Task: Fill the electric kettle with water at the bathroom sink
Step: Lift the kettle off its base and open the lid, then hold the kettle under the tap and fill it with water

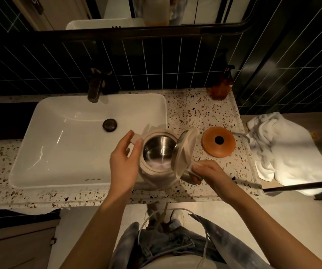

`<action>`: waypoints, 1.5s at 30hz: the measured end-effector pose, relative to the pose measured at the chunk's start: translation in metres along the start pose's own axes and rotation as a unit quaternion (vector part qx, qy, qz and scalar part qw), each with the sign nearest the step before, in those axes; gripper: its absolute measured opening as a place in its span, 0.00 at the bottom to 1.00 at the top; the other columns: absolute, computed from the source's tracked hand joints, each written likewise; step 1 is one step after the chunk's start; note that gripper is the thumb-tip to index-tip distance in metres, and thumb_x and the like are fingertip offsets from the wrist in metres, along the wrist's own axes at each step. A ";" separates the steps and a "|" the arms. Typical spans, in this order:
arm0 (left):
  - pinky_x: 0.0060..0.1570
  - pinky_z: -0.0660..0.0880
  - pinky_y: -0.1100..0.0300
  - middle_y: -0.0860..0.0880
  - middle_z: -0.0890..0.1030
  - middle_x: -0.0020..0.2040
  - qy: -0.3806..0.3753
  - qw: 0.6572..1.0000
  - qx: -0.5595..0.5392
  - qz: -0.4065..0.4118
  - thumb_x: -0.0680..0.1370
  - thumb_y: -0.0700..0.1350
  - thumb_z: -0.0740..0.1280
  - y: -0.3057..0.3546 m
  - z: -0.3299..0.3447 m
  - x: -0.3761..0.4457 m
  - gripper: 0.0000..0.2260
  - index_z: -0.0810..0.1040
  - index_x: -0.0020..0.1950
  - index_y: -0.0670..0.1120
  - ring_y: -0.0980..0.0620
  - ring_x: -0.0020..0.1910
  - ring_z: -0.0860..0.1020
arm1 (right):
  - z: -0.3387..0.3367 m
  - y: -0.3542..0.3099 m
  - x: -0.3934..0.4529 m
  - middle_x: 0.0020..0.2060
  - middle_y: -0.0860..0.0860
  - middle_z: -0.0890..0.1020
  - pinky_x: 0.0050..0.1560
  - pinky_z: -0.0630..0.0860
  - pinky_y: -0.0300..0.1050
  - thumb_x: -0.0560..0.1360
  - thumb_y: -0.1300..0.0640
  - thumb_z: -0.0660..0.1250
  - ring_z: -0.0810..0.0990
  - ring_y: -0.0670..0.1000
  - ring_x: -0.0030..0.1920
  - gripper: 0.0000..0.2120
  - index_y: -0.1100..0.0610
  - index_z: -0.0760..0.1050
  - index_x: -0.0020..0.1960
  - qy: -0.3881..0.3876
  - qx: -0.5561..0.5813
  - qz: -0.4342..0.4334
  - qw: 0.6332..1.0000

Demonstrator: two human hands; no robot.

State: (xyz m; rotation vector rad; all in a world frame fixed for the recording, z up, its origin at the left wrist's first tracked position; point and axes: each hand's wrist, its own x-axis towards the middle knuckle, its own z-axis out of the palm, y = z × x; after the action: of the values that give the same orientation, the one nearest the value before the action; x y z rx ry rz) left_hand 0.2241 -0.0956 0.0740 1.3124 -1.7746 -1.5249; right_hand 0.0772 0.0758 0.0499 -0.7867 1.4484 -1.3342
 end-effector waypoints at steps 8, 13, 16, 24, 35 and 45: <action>0.62 0.73 0.48 0.38 0.83 0.54 -0.084 0.981 -0.156 -0.085 0.79 0.53 0.63 -0.010 0.004 0.006 0.16 0.83 0.55 0.44 0.41 0.56 0.81 | -0.004 -0.003 -0.004 0.31 0.46 0.78 0.44 0.72 0.42 0.74 0.44 0.61 0.74 0.48 0.36 0.15 0.48 0.81 0.34 0.011 -0.002 0.040 0.999; 0.61 0.75 0.50 0.39 0.84 0.55 -0.067 0.968 -0.219 -0.104 0.73 0.54 0.67 -0.007 0.004 0.007 0.19 0.83 0.57 0.43 0.43 0.56 0.81 | -0.004 -0.005 0.001 0.30 0.47 0.77 0.46 0.72 0.48 0.74 0.44 0.62 0.73 0.50 0.36 0.16 0.49 0.80 0.33 0.014 -0.002 0.057 0.998; 0.59 0.76 0.53 0.38 0.83 0.56 -0.051 0.963 -0.244 -0.107 0.77 0.51 0.65 -0.005 -0.005 0.014 0.17 0.82 0.59 0.40 0.43 0.57 0.81 | 0.002 -0.011 0.012 0.30 0.51 0.74 0.44 0.69 0.50 0.74 0.44 0.62 0.70 0.53 0.35 0.18 0.54 0.77 0.32 0.024 -0.001 0.041 0.999; 0.61 0.75 0.53 0.42 0.84 0.57 -0.041 0.962 -0.255 -0.092 0.80 0.50 0.63 -0.006 -0.055 0.060 0.16 0.81 0.61 0.42 0.46 0.58 0.81 | 0.041 -0.029 0.080 0.30 0.56 0.74 0.47 0.71 0.52 0.73 0.44 0.65 0.71 0.55 0.34 0.23 0.65 0.75 0.35 0.051 0.030 0.047 0.997; 0.48 0.74 0.58 0.48 0.85 0.50 -0.014 0.949 -0.212 -0.235 0.76 0.54 0.68 -0.029 -0.136 0.166 0.13 0.83 0.54 0.47 0.50 0.53 0.80 | 0.130 -0.018 0.195 0.26 0.50 0.75 0.48 0.76 0.56 0.79 0.47 0.60 0.73 0.50 0.31 0.21 0.54 0.76 0.31 0.128 0.058 0.164 0.976; 0.48 0.68 0.58 0.53 0.80 0.44 -0.063 0.939 -0.150 -0.303 0.78 0.57 0.64 -0.045 -0.154 0.231 0.15 0.79 0.54 0.47 0.57 0.43 0.74 | 0.150 -0.009 0.260 0.23 0.50 0.71 0.63 0.69 0.58 0.79 0.48 0.58 0.69 0.49 0.31 0.20 0.55 0.72 0.32 0.147 0.140 0.302 0.932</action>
State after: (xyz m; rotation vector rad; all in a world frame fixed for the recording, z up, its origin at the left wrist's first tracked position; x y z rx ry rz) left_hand 0.2648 -0.3688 0.0221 1.7195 -1.1751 -2.1425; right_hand 0.1346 -0.2165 0.0119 0.0637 1.5138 -1.1580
